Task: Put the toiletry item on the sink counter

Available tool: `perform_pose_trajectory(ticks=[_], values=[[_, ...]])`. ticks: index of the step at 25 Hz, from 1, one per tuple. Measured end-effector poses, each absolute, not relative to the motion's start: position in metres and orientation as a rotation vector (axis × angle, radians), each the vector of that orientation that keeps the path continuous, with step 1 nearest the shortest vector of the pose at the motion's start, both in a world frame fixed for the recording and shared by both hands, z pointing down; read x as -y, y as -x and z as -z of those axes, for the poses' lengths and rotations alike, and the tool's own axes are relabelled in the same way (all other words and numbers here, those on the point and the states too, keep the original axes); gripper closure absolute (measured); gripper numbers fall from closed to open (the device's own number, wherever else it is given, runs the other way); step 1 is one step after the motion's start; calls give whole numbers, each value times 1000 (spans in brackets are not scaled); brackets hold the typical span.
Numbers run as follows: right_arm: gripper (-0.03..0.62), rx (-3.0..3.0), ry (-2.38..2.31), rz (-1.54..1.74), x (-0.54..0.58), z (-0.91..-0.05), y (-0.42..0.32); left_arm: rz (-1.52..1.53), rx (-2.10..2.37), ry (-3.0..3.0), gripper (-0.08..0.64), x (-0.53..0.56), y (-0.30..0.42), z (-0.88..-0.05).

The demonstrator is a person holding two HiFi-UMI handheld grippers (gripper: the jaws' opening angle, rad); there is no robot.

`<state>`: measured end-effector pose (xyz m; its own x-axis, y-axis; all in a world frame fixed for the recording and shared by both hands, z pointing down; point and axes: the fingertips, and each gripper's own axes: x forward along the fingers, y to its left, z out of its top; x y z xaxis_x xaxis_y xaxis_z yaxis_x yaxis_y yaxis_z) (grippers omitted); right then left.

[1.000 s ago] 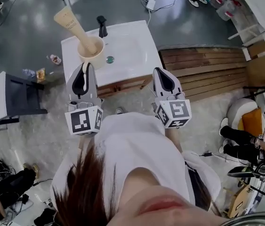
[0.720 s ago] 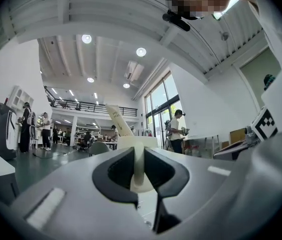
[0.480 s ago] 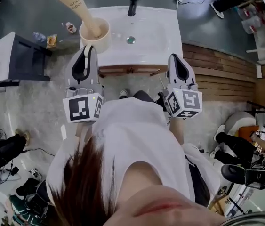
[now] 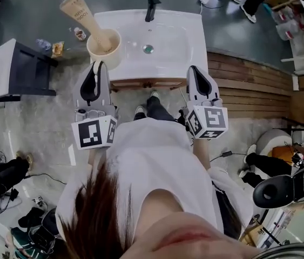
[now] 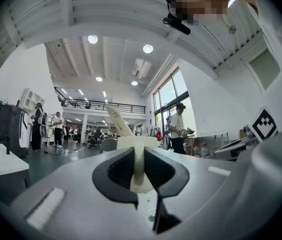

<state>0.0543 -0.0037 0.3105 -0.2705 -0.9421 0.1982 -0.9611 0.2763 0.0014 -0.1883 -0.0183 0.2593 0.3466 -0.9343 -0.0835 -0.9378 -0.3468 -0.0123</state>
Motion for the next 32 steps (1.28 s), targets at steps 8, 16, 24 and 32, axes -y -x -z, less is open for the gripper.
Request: perform_pose_trajectory(ticks=[8, 16, 24, 32], values=[[588, 2416, -1734, -198, 29, -310, -63, -96, -1784, 2525, 512, 47, 167, -258], [588, 2430, -1763, -169, 61, -294, -112, -157, -1726, 2513, 512, 86, 108, -235], [588, 2438, -1744, -189, 92, -301, -153, -167, -1738, 2496, 512, 113, 67, -234], [588, 2492, -1687, -181, 113, -305, -157, -174, -1790, 2431, 512, 121, 65, -232]])
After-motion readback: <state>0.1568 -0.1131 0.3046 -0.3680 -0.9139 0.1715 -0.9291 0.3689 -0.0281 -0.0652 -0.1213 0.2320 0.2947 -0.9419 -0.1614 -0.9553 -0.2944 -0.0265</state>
